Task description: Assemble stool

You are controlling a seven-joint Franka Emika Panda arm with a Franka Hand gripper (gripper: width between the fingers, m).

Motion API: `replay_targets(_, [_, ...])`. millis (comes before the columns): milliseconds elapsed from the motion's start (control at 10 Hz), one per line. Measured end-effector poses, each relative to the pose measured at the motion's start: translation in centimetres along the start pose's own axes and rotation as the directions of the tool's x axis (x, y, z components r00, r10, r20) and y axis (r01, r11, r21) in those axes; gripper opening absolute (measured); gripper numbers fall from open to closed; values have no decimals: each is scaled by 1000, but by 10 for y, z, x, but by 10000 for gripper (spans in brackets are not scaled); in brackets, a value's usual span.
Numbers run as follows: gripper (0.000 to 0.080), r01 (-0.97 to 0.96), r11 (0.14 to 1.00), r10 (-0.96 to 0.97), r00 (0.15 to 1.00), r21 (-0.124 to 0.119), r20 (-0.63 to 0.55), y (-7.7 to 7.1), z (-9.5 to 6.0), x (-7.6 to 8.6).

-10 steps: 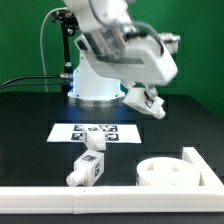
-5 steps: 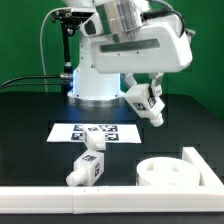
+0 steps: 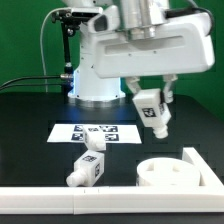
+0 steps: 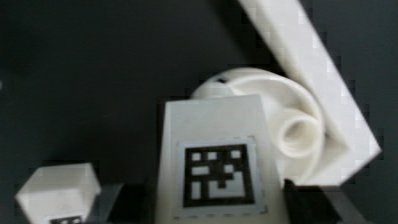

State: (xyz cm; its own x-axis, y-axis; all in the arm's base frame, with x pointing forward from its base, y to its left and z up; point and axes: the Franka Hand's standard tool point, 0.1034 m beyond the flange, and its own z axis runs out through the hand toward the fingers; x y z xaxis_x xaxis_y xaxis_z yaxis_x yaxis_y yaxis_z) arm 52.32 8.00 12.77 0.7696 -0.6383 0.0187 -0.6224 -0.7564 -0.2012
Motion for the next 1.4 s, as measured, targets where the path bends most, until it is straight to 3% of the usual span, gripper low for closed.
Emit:
replay_targets(100, [337, 2, 1000, -1, 999, 20, -40, -2, 1, -5])
replay_targets(300, [337, 8, 1000, -8, 999, 20, -39, -2, 3, -7])
replay_targets(400, [337, 59, 998, -59, 998, 9, -28, -1, 2, -5])
replay_targets(500, [337, 180, 984, -180, 984, -4, 14, -4, -4, 10])
replay_targets(600, [337, 269, 963, -270, 963, 5, 15, -11, -5, 32])
replay_targets(700, [337, 352, 936, -352, 935, 8, 37, -20, -2, 41])
replay_targets(800, [337, 362, 932, -363, 931, 14, 34, -30, -2, 39])
replay_targets(1100, [337, 362, 932, -363, 931, 15, 36, -30, -1, 38])
replay_targets(1200, [337, 383, 924, -383, 923, 10, 39, -28, 0, 39])
replay_targets(1300, [337, 437, 900, -435, 899, -11, 53, -22, -1, 48])
replay_targets(1400, [337, 474, 880, -473, 880, -26, 49, -22, -9, 64])
